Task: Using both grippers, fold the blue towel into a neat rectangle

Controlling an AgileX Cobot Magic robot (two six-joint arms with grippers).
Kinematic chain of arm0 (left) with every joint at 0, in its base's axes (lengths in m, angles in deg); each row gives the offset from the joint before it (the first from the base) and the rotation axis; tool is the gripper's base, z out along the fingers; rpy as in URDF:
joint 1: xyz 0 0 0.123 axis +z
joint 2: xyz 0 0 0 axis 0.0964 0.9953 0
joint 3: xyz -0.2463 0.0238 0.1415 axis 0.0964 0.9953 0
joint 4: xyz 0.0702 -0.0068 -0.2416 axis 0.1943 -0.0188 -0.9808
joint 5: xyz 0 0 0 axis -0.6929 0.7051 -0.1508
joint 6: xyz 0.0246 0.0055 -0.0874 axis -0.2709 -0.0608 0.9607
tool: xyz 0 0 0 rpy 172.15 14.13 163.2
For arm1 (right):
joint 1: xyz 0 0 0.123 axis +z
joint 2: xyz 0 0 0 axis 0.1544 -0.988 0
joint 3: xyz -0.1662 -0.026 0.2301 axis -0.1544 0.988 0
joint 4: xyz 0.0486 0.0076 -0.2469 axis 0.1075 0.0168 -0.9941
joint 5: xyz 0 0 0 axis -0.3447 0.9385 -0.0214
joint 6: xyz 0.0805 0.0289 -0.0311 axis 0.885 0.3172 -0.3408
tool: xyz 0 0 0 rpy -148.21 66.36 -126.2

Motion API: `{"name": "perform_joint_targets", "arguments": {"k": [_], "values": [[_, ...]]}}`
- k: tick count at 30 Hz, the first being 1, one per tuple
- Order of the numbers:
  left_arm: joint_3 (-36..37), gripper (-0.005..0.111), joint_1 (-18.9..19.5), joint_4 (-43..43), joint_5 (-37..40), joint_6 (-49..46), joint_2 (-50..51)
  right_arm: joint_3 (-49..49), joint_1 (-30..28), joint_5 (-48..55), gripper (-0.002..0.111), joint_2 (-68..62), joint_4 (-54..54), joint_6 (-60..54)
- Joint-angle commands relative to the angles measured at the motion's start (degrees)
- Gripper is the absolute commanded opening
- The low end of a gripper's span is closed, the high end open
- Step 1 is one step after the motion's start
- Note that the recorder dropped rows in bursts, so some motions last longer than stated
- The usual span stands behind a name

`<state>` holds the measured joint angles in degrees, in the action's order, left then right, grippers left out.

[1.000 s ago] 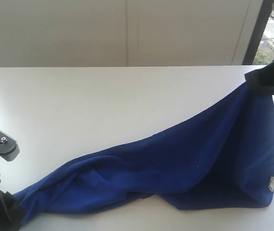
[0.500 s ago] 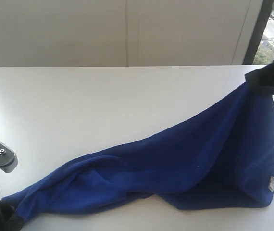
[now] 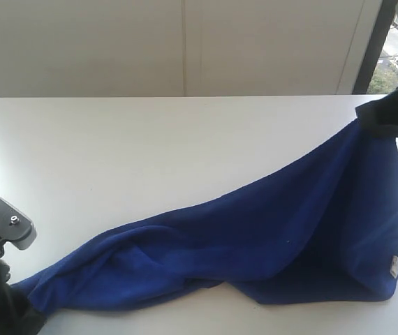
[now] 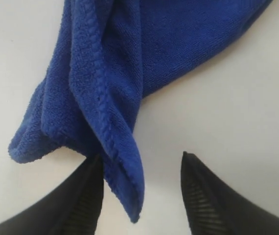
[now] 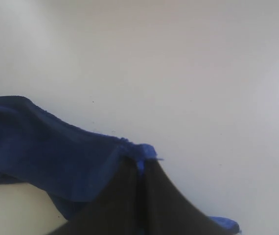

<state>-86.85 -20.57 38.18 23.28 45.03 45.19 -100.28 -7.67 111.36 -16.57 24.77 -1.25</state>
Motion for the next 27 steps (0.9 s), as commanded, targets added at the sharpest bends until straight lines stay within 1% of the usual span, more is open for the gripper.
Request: {"name": "perform_joint_targets", "arguments": {"k": [1, 5, 7, 11, 18, 19, 23, 24, 27], "values": [[0.4, 0.053, -0.5, -0.8, -0.7, -0.4, 1.9, 0.4, 0.0, -0.7, 0.000, 0.2, 0.1, -0.3], [0.4, 0.053, -0.5, -0.8, -0.7, -0.4, 2.1, 0.4, 0.0, -0.7, 0.000, 0.2, 0.0, -0.3], [0.4, 0.049, -0.5, -0.8, -0.8, -0.4, 2.1, 0.4, 0.0, -0.7, 0.000, 0.2, 0.0, -0.3], [0.4, 0.034, -0.5, -0.9, -0.8, -0.4, 2.1, 0.4, 0.0, -0.7, 0.000, 0.2, 0.0, -0.3], [0.4, 0.002, -0.5, 0.1, -0.7, -0.4, 2.1, 0.4, 0.0, -0.7, 0.000, 0.2, 0.0, -0.3], [0.4, 0.000, -0.5, 0.7, -1.0, -0.4, 2.1, 0.4, 0.0, -0.7, 0.000, 0.2, 0.0, -0.3], [0.3, 0.000, -0.5, 1.0, -3.3, -0.4, 2.1, 0.4, 0.0, -0.7, 0.000, 0.2, 0.0, -0.3], [-0.2, 0.000, -0.5, 2.1, -4.8, -0.4, 1.8, 0.4, 0.0, -0.7, 0.000, 0.2, 0.0, -0.3], [-3.4, 0.000, -0.5, 7.2, -3.5, -0.4, -0.8, 0.3, 0.0, -0.8, 0.000, 0.3, -1.3, -1.2]]}}
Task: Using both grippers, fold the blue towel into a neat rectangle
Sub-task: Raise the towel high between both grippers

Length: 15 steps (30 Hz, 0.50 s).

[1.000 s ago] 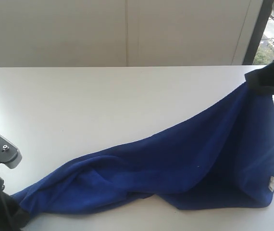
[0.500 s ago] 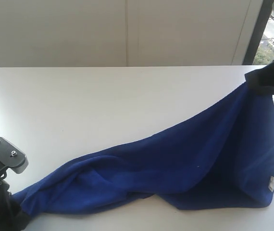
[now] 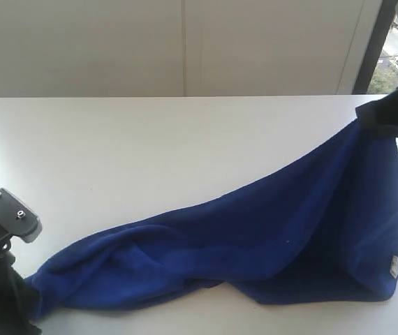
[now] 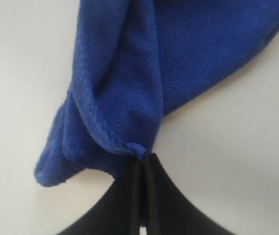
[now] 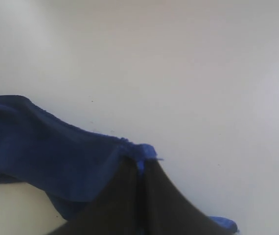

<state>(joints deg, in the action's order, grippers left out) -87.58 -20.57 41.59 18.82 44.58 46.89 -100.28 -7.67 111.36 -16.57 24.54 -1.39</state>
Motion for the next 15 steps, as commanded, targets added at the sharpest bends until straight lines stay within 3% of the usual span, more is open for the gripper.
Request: {"name": "perform_joint_targets", "arguments": {"k": [1, 4, 11, 15], "values": [[-5.1, 0.000, -0.2, 5.1, 2.2, 0.4, -5.0, 0.0, 0.0, -0.8, 0.000, 0.6, -1.8, -1.1], [-9.9, 0.000, 2.1, 5.6, 4.6, 0.7, -10.8, -0.4, 0.0, -0.8, 0.000, 2.4, -3.0, -1.1], [-16.0, 0.000, 13.2, 8.0, 12.3, 0.7, -22.7, -2.5, 0.0, -0.8, 0.000, 7.7, -10.4, 0.3], [-18.8, 0.000, 14.3, 8.0, 15.2, 0.7, -29.3, -2.5, 0.0, -0.7, 0.000, 12.5, -13.6, 0.3]]}}
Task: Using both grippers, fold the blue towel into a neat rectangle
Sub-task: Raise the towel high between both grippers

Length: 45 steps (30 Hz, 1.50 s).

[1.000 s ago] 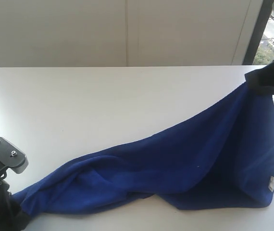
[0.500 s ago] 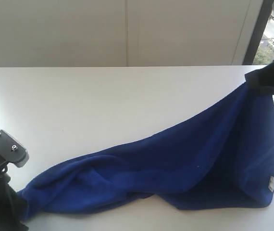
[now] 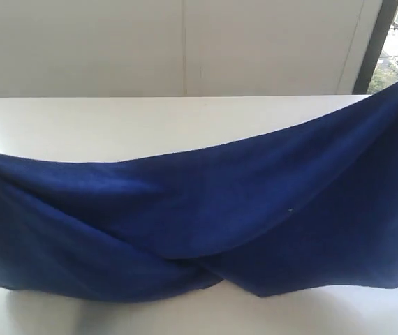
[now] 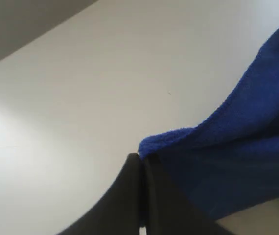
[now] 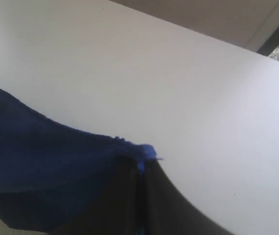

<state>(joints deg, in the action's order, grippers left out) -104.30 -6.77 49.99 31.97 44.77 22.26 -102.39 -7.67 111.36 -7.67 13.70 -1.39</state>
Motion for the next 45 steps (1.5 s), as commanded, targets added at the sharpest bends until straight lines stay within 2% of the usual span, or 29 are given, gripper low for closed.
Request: {"name": "perform_joint_targets", "arguments": {"k": [1, 7, 11, 16, 21, 29, 33, 39, 45], "values": [[-2.8, 0.000, 0.5, -0.4, 2.3, 0.5, -6.0, -0.4, 0.0, -0.3, 0.000, 4.7, -3.6, 0.3], [-6.2, 0.000, 0.5, 1.6, 5.6, 0.5, -11.2, -0.4, 0.0, 7.4, 0.000, 11.2, -7.3, -3.3], [-6.2, 0.000, 0.5, 2.5, 11.7, 0.5, -13.4, -0.4, 0.0, 10.9, 0.000, 15.7, -7.3, -5.2], [-6.2, 0.000, 0.5, 2.5, 14.0, 1.9, -18.0, -0.4, 0.0, 15.6, 0.000, 21.4, -6.9, -5.2], [-6.2, 0.000, 0.5, 2.5, 22.1, 3.8, -23.9, -0.4, 0.0, 22.4, 0.000, 25.8, -4.7, -6.1], [-5.6, 0.000, 0.5, 2.4, 29.2, 6.6, -27.0, 1.5, 0.0, 22.5, 0.000, 26.1, 1.2, -8.3], [-1.9, 0.000, 0.5, 2.4, 24.9, 6.8, -23.1, 6.2, 0.0, 19.1, 0.000, 22.0, 1.2, -8.2], [3.8, 0.000, 0.5, 2.8, 12.0, 7.8, -12.9, 12.0, 0.0, 6.0, 0.000, 12.8, 1.2, -7.7], [6.1, 0.000, 0.5, 3.7, -1.2, 7.8, -0.3, 13.8, 0.0, -6.6, 0.000, 0.8, 0.9, -7.7]]}}
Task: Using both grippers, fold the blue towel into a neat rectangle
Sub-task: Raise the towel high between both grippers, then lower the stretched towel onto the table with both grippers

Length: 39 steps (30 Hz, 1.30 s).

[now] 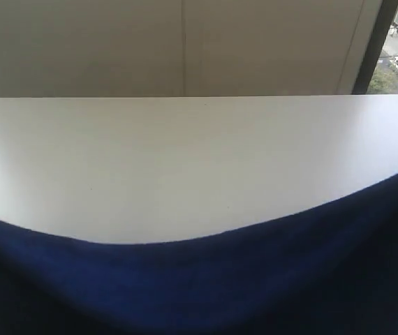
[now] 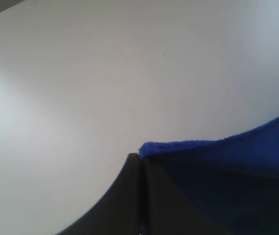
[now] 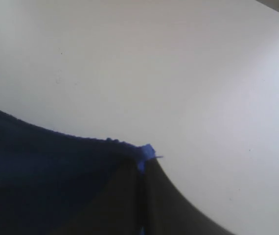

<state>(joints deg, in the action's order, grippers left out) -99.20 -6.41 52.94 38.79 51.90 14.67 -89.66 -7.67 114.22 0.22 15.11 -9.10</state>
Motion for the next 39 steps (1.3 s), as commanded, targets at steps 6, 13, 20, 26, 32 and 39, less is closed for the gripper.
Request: {"name": "perform_joint_targets", "arguments": {"k": [6, 13, 20, 26, 32, 39], "values": [[1.0, 0.000, 2.6, 2.4, -22.1, 0.9, 21.7, 1.0, 0.0, -20.2, 0.000, -19.3, -0.8, 0.1], [0.6, 0.000, 7.1, 2.4, -36.0, 1.2, 36.5, 1.0, 0.0, -34.1, 0.000, -31.8, -1.0, 0.1], [0.6, 0.000, 8.5, 2.4, -49.6, 1.2, 48.3, 0.8, -1.0, -43.3, 0.000, -41.6, -1.0, 0.6], [-2.6, 0.000, 8.5, 2.2, -52.0, 2.2, 55.8, 0.8, -1.8, -50.6, 0.000, -48.4, -0.7, 1.9], [-8.3, 0.000, 8.5, 1.3, -52.0, 2.2, 62.5, 0.1, -1.9, -57.3, 0.000, -54.9, 0.0, 2.0], [-14.6, 0.000, 8.5, 1.1, -51.5, 2.2, 68.4, -5.5, -3.6, -57.1, 0.000, -61.3, 1.9, 2.0]]}}
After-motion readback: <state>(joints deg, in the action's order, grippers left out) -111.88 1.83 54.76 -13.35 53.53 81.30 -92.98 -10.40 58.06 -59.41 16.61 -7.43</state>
